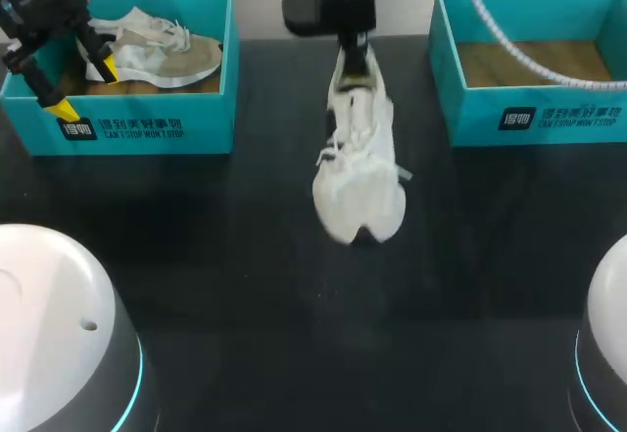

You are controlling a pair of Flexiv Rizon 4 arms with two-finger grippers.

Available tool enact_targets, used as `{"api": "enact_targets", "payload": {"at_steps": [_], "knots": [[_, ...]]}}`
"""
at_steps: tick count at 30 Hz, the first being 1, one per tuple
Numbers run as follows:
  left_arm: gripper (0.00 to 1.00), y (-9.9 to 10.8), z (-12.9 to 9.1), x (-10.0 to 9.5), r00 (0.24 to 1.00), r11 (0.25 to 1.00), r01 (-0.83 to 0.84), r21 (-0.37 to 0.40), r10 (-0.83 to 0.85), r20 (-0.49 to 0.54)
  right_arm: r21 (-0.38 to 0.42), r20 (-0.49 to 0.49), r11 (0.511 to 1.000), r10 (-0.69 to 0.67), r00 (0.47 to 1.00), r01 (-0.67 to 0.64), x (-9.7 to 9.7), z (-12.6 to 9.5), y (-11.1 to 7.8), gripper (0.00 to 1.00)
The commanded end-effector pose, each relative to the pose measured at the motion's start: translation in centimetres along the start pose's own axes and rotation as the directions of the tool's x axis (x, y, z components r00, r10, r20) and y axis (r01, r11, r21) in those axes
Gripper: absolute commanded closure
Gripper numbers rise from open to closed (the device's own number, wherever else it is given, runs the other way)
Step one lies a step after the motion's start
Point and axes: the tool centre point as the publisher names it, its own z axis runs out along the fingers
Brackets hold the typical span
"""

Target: Take the shoe out of the shoebox, open the shoe tongue, remove and reinsert the insole, then place the shoe into the shoebox

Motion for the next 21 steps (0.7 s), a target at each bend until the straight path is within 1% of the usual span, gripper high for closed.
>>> {"api": "enact_targets", "payload": {"at_steps": [1, 12, 13, 15, 17, 21], "knots": [[0.0, 0.1, -0.1, 0.0, 1.0, 1.0, 0.0, -0.002, 0.0, -0.002, 0.002, -0.003, 1.0, 0.0, 1.0, 0.0, -0.1, -2.4, -0.2, 1.0], [0.0, 0.1, -0.1, 0.0, 1.0, 1.0, 0.0, -0.002, 0.0, -0.002, 0.002, -0.003, 1.0, 0.0, 1.0, 0.0, -0.1, -2.4, -0.2, 1.0], [0.0, 0.1, -0.1, 0.0, 1.0, 1.0, 0.0, -0.002, 0.0, -0.002, -0.01, 0.017, 1.0, 0.004, 1.0, -0.004, -1.2, -2.9, -0.8, 1.0], [0.0, 0.1, -0.1, 0.0, 1.0, 1.0, 0.0, -0.002, 0.0, -0.002, 0.021, 0.055, 1.0, 0.004, 0.998, -0.005, -3.4, -3.4, -2.3, 1.0], [0.0, 0.1, -0.1, 0.0, 1.0, 1.0, 0.0, -0.002, 0.0, -0.002, 0.013, 0.061, 1.0, 0.003, 0.998, -0.004, -5.2, -3.8, -3.9, 1.0], [0.0, 0.1, -0.1, 0.0, 1.0, 1.0, 0.0, -0.002, 0.0, -0.002, 0.023, 0.062, 1.0, 0.012, 0.998, -0.014, -7.9, -4.1, -6.3, 1.0]]}}
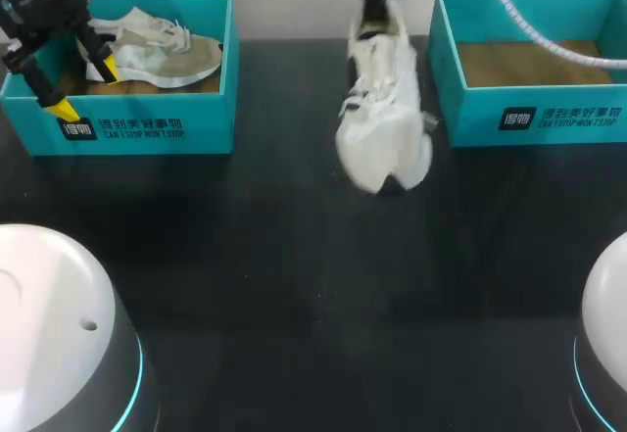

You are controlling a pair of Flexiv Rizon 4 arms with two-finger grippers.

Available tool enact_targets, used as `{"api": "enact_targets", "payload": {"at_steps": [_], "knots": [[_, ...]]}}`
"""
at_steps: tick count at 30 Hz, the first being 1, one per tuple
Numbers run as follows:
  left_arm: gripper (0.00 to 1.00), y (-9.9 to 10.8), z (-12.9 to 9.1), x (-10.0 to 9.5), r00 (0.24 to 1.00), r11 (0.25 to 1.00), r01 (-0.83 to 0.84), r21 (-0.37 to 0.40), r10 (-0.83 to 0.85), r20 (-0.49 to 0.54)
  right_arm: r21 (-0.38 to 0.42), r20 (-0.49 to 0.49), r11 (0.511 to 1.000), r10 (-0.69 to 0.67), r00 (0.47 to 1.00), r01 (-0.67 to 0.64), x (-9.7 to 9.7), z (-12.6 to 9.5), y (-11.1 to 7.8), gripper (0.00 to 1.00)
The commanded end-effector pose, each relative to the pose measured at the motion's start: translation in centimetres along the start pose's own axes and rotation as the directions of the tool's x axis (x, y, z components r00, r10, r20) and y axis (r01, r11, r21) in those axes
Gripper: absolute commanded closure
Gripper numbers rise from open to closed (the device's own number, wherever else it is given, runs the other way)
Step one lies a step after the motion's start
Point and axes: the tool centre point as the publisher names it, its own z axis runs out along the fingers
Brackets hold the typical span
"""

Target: Take the shoe out of the shoebox, open the shoe tongue, remove and reinsert the insole, then place the shoe into the shoebox

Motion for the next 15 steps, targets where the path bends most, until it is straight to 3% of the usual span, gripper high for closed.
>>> {"api": "enact_targets", "payload": {"at_steps": [1, 5, 11, 15], "knots": [[0.0, 0.1, -0.1, 0.0, 1.0, 1.0, -0.001, -0.002, 0.001, -0.002, -0.016, -0.026, 1.0, 0.001, 1.0, -0.001, -2.6, -0.3, -2.9, 1.0], [0.0, 0.1, -0.1, 0.0, 1.0, 1.0, -0.001, -0.002, 0.001, -0.002, -0.012, 0.004, 1.0, 0.009, 1.0, -0.009, -4.8, -0.3, -4.9, 1.0], [0.0, 0.1, -0.1, 0.0, 1.0, 1.0, -0.001, -0.002, 0.001, -0.002, -0.026, 0.035, 0.999, 0.032, 0.999, -0.031, -9.8, 0.7, -10.0, 1.0], [0.0, 0.1, -0.1, 0.0, 1.0, 1.0, -0.001, -0.002, 0.001, -0.002, 0.008, 0.048, 0.999, 0.037, 0.998, -0.037, -13.0, 1.8, -12.8, 1.0]]}}
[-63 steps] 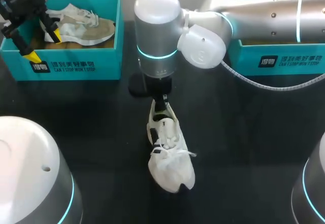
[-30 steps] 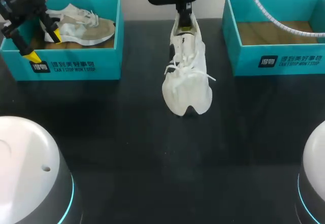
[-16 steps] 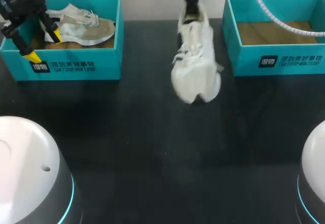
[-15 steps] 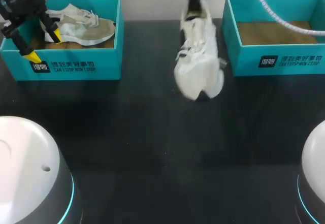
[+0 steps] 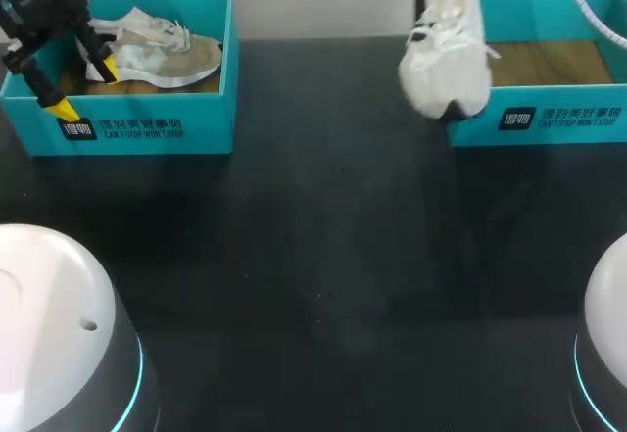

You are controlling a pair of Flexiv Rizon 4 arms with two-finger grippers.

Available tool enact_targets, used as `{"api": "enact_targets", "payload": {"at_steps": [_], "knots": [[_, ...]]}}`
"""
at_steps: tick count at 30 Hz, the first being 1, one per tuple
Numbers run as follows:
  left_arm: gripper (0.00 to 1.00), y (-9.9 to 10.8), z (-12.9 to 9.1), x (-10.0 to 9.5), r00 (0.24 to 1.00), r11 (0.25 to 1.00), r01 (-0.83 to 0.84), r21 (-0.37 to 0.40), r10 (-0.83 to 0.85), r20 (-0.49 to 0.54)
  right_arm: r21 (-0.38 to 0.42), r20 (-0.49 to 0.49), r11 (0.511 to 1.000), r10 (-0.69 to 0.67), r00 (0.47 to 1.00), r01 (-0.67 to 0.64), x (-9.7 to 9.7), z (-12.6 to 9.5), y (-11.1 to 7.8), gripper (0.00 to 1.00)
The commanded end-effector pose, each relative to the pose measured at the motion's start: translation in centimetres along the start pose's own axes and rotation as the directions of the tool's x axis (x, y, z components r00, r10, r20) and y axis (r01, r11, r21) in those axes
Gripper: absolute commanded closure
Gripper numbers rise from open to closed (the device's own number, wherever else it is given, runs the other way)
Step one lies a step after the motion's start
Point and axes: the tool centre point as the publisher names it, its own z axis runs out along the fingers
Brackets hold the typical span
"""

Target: Take the shoe out of the shoebox, open the shoe tongue, remove and reinsert the insole, then place the shoe into the shoebox

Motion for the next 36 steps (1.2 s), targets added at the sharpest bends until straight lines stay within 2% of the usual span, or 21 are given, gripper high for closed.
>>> {"api": "enact_targets", "payload": {"at_steps": [1, 4, 17, 18, 22, 25, 26, 28, 29, 30, 32, 36], "knots": [[0.0, 0.1, -0.1, 0.0, 1.0, 1.0, -0.001, -0.002, 0.001, -0.002, -0.028, -0.002, 0.999, -0.034, 0.999, 0.033, -3.3, 1.3, -2.9, 1.0], [0.0, 0.1, -0.1, 0.0, 1.0, 1.0, -0.001, -0.002, 0.001, -0.002, -0.065, 0.001, 0.997, -0.051, 0.999, 0.051, -5.0, 1.7, -4.1, 1.0], [0.0, 0.1, -0.1, 0.0, 1.0, 1.0, -0.001, -0.002, 0.001, -0.002, -0.065, 0.001, 0.997, -0.051, 0.999, 0.051, -5.0, 1.7, -4.1, 1.0], [0.0, 0.1, -0.1, 0.0, 1.0, 1.0, -0.001, -0.002, 0.001, -0.002, -0.041, 0.017, 0.998, -0.047, 0.999, 0.048, -5.5, 2.2, -4.4, 1.0], [0.0, 0.1, -0.1, 0.0, 1.0, 1.0, -0.001, -0.002, 0.001, -0.002, -0.031, 0.035, 1.0, 0.006, 0.999, -0.005, -8.8, 4.4, -7.3, 1.0], [0.0, 0.1, -0.1, 0.0, 1.0, 1.0, -0.001, -0.002, 0.001, -0.002, -0.057, 0.041, 0.998, 0.028, 0.999, -0.025, -11.2, 5.6, -9.8, 1.0], [0.0, 0.1, -0.1, 0.0, 1.0, 1.0, -0.001, -0.002, 0.001, -0.002, -0.1, 0.035, 0.995, 0.023, 0.999, -0.019, -11.9, 6.0, -10.5, 1.0], [0.0, 0.1, -0.1, 0.0, 1.0, 1.0, -0.001, -0.002, 0.001, -0.002, -0.052, 0.045, 0.998, 0.028, 0.999, -0.026, -13.2, 7.1, -11.8, 1.0], [0.0, 0.1, -0.1, 0.0, 1.0, 1.0, -0.001, -0.002, 0.001, -0.002, -0.066, 0.043, 0.998, 0.023, 0.999, -0.02, -13.7, 7.4, -12.3, 1.0], [0.0, 0.1, -0.1, 0.0, 1.0, 1.0, -0.001, -0.002, 0.001, -0.002, -0.017, 0.044, 0.999, 0.03, 0.999, -0.03, -14.2, 7.9, -12.9, 1.0], [0.0, 0.1, -0.1, 0.0, 1.0, 1.0, -0.001, -0.002, 0.001, -0.002, -0.041, 0.048, 0.999, 0.019, 0.999, -0.017, -15.0, 8.5, -13.8, 1.0], [0.0, 0.1, -0.1, 0.0, 1.0, 1.0, -0.001, -0.002, 0.001, -0.002, -0.032, 0.063, 0.998, -0.051, 0.997, 0.053, -16.3, 9.6, -14.7, 1.0]]}}
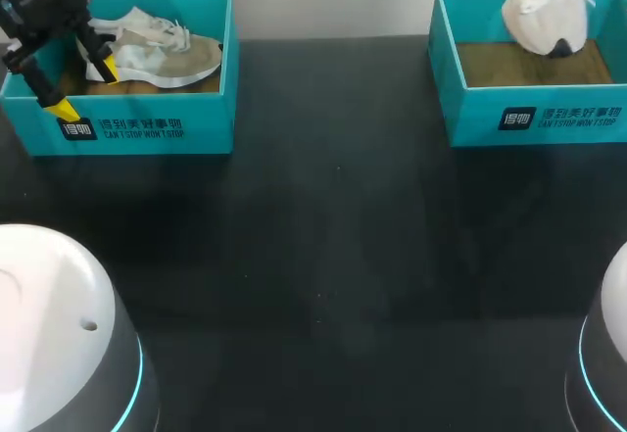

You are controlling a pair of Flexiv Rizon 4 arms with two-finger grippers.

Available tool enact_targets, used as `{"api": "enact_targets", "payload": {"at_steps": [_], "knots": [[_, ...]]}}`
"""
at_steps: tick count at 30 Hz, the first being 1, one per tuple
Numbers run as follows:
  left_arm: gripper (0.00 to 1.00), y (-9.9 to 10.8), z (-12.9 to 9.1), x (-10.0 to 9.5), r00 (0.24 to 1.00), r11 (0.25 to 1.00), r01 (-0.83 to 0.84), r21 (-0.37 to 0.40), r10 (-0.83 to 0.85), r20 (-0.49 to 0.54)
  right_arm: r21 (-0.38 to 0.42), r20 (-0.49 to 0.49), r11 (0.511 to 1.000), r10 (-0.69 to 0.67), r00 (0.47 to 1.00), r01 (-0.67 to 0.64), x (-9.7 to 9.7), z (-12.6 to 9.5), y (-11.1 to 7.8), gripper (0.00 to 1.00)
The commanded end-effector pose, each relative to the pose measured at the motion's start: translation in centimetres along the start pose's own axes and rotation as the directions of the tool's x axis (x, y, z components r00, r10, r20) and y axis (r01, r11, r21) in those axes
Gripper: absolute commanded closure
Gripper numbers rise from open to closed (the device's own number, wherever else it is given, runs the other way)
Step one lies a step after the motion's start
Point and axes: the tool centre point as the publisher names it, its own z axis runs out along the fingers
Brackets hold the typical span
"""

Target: Take the shoe out of the shoebox, open the shoe tongue, remove and reinsert the insole, then place the shoe into the shoebox

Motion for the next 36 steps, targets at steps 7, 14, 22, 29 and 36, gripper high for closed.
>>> {"api": "enact_targets", "payload": {"at_steps": [7, 14, 22, 29, 36], "knots": [[0.0, 0.1, -0.1, 0.0, 1.0, 1.0, -0.001, -0.002, 0.001, -0.002, -0.002, -0.021, 0.999, 0.053, 0.998, -0.053, -2.4, 2.7, -2.7, 1.0], [0.0, 0.1, -0.1, 0.0, 1.0, 1.0, -0.001, -0.002, 0.001, -0.002, 0.145, -0.027, 0.894, 0.432, 0.902, -0.424, -1.5, 3.6, -6.1, 1.0], [0.0, 0.1, -0.1, 0.0, 1.0, 1.0, -0.001, -0.002, 0.001, -0.002, 0.33, -0.036, 0.599, 0.781, 0.624, -0.73, 0.5, 4.3, -9.5, 1.0], [0.0, 0.1, -0.1, 0.0, 1.0, 1.0, -0.001, -0.002, 0.001, -0.002, 0.345, -0.034, 0.524, 0.836, 0.547, -0.779, 1.1, 4.1, -9.7, 1.0], [0.0, 0.1, -0.1, 0.0, 1.0, 1.0, -0.001, -0.002, 0.001, -0.002, 0.345, -0.034, 0.524, 0.836, 0.547, -0.779, 1.1, 4.1, -9.7, 1.0]]}}
